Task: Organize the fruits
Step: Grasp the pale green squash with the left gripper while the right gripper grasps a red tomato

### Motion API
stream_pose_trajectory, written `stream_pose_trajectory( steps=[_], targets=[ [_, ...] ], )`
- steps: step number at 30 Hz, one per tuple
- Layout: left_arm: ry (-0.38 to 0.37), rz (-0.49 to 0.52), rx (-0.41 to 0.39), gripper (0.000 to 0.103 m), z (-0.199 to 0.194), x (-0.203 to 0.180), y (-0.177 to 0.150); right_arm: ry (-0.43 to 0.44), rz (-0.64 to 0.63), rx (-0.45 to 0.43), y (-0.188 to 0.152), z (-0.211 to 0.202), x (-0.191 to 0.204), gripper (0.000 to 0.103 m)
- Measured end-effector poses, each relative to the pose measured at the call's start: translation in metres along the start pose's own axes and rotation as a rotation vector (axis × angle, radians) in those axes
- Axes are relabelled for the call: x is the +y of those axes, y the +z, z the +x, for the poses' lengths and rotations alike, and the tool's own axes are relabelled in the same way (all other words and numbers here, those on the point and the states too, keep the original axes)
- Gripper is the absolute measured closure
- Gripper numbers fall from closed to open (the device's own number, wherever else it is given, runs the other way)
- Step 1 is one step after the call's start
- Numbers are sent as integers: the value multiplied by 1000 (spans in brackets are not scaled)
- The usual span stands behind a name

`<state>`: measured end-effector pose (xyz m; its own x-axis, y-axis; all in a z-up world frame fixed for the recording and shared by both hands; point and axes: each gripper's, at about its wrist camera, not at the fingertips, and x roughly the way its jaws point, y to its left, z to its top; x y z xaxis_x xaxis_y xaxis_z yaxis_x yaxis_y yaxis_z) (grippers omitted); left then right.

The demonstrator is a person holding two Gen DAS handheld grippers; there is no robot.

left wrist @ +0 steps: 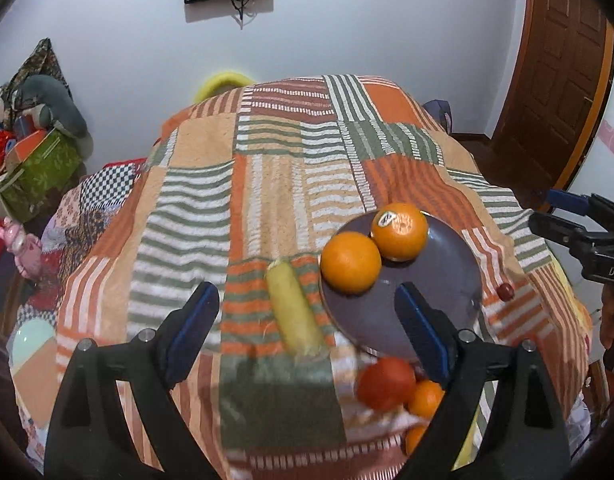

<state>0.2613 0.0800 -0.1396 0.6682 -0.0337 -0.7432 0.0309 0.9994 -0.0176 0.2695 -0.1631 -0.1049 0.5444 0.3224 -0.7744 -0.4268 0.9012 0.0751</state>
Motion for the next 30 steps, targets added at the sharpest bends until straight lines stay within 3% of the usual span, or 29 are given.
stream_pose_trajectory(
  steps=[8, 15, 21, 25, 30],
  targets=[
    [-3, -2, 22, 12, -33, -4, -31, -40, -4, 4, -43, -30, -2, 23],
    [-36, -6, 65, 12, -38, -22, -54, -16, 22, 60, -82, -33, 0, 24],
    [-76, 16, 76, 14, -37, -50, -62, 20, 56, 111, -108, -27, -4, 39],
    [-115, 34, 116, 29, -29, -70, -69, 49, 79, 140, -121, -21, -6, 52],
    [-150, 75, 184, 46, -11, -92, -85, 74, 95, 164, -132, -13, -6, 57]
  ],
)
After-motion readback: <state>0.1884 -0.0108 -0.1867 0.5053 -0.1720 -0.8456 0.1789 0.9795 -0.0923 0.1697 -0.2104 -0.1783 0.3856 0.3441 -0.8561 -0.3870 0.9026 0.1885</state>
